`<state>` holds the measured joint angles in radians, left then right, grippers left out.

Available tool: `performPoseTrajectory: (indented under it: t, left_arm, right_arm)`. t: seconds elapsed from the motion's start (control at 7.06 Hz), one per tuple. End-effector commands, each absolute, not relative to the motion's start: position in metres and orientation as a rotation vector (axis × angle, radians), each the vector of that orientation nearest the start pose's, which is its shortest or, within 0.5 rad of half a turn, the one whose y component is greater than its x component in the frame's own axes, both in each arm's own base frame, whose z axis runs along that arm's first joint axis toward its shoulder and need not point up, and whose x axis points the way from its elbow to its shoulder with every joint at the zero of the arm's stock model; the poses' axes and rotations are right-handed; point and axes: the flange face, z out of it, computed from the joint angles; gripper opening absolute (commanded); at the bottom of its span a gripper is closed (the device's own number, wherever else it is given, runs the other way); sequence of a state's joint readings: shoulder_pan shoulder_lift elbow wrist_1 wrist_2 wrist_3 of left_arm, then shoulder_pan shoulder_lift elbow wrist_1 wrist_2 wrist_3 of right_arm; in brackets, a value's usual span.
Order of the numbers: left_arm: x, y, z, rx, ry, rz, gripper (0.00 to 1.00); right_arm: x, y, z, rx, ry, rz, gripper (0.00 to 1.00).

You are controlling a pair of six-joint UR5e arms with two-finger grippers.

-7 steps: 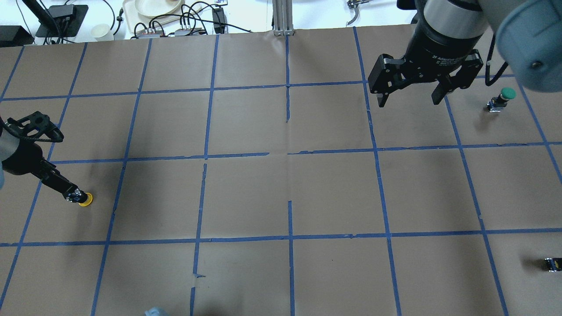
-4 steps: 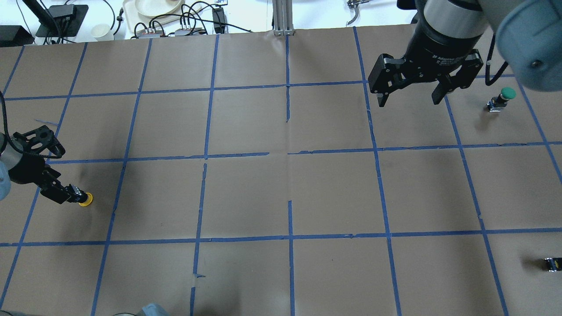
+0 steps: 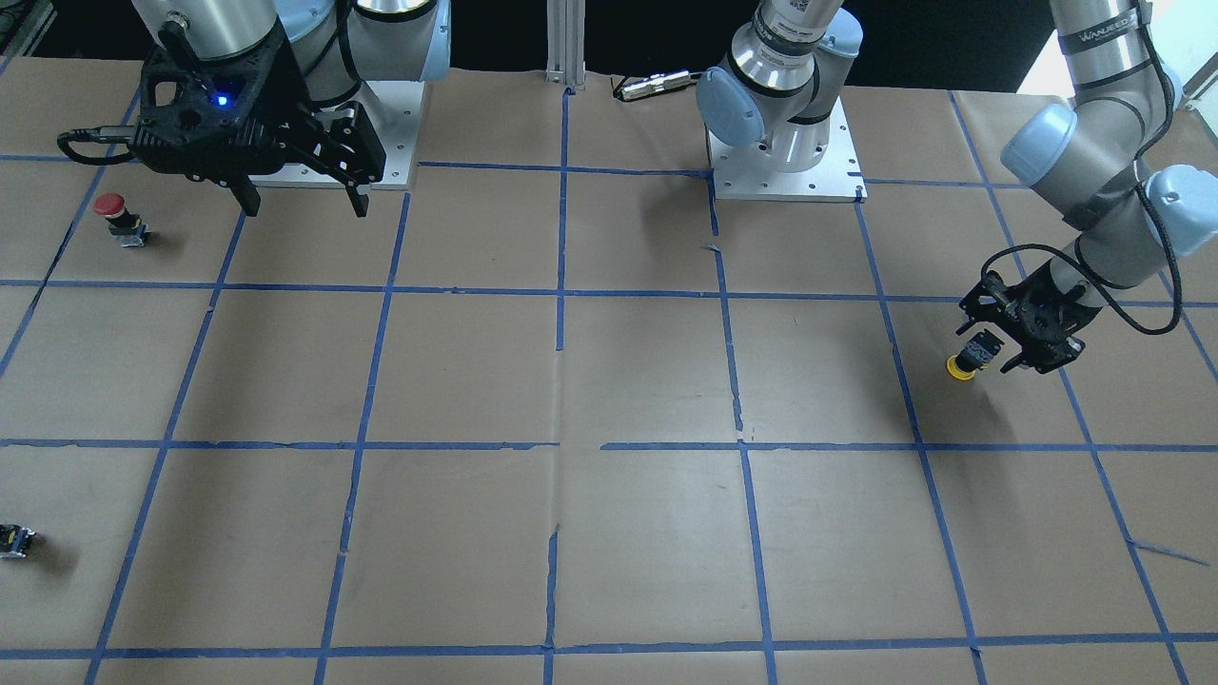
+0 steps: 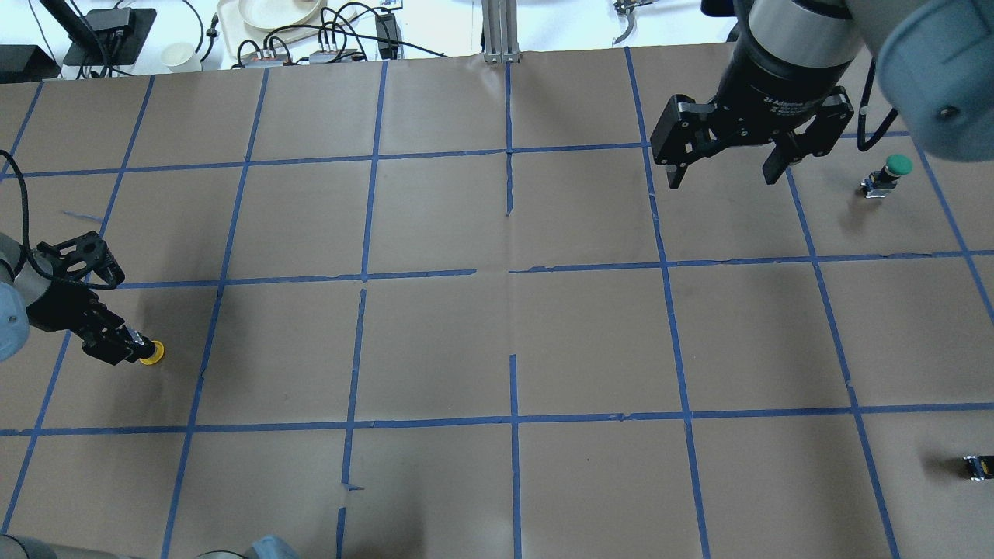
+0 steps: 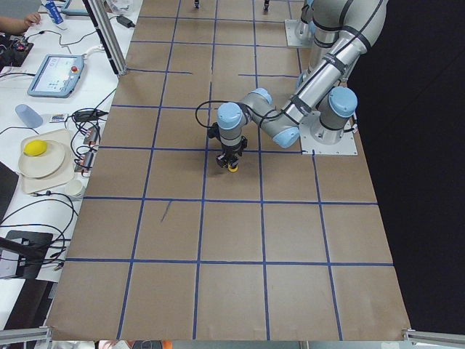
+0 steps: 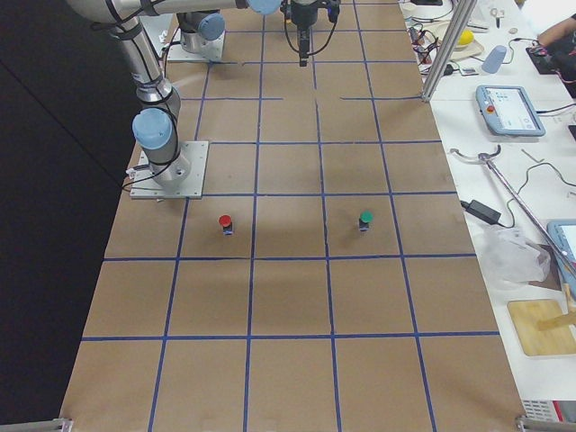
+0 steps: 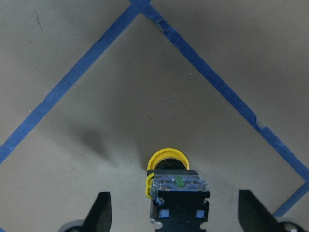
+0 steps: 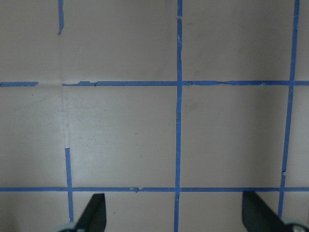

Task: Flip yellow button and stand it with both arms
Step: 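Close the left gripper on the yellow button's base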

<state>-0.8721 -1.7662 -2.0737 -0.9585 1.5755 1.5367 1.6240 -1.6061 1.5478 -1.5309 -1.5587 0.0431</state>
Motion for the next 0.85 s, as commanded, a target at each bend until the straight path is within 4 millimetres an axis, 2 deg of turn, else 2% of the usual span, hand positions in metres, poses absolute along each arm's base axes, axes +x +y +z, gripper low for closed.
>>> performPoseTrajectory:
  t: [0.0, 0.14, 0.28, 0.42, 0.57, 0.71]
  left_arm:
    - [0.203, -0.448, 0.219, 1.339, 2.923, 0.076, 0.53]
    - [0.203, -0.448, 0.219, 1.355, 2.915, 0.072, 0.36]
    - [0.206, -0.452, 0.225, 1.344, 2.911, 0.055, 0.27]
    - [0.201, -0.457, 0.242, 1.33, 2.905, 0.012, 0.24]
    - [0.19, -0.459, 0.262, 1.312, 2.995, -0.074, 0.24]
    - [0.174, -0.455, 0.287, 1.23, 3.175, -0.122, 0.23]
  right_arm:
    - [0.16, -0.47, 0.512, -0.017, 3.128, -0.028, 1.0]
    - [0.159, -0.47, 0.512, -0.012, 3.128, -0.028, 1.0]
    - [0.16, -0.47, 0.512, -0.015, 3.128, -0.028, 1.0]
    - [0.16, -0.47, 0.513, -0.015, 3.128, -0.03, 1.0]
    - [0.16, -0.47, 0.513, -0.015, 3.128, -0.03, 1.0]
    - [0.16, -0.47, 0.512, -0.015, 3.13, -0.026, 1.0]
